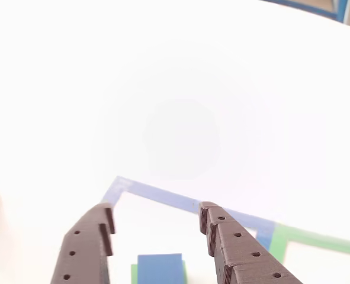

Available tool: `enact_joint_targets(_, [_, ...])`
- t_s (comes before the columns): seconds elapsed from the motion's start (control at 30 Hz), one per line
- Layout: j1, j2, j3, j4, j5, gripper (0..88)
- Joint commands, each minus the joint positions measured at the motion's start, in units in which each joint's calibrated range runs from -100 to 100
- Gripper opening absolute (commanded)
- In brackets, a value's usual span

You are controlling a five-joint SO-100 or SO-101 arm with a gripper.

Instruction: Tower of hanoi

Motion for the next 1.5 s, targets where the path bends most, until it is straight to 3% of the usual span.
enact_joint_targets(0.0, [3.5,-16.8,-2.1,19.4,0.6,0.1])
enact_joint_targets(0.23, [11.4,-38.1,-7.4,58.3,0.6,0.1])
enact_joint_targets(0.43, [19.2,-41.7,-27.7,88.3,0.6,0.1])
enact_joint_targets(0.7, [31.9,-40.0,-51.4,112.8,0.6,0.1])
enact_joint_targets(1.17, [46.1,-40.2,-57.9,119.9,0.6,1.1])
enact_joint_targets(1.33, [48.1,-40.4,-53.9,116.7,0.6,7.2])
enact_joint_targets(1.47, [48.4,-40.8,-47.2,109.0,0.6,17.3])
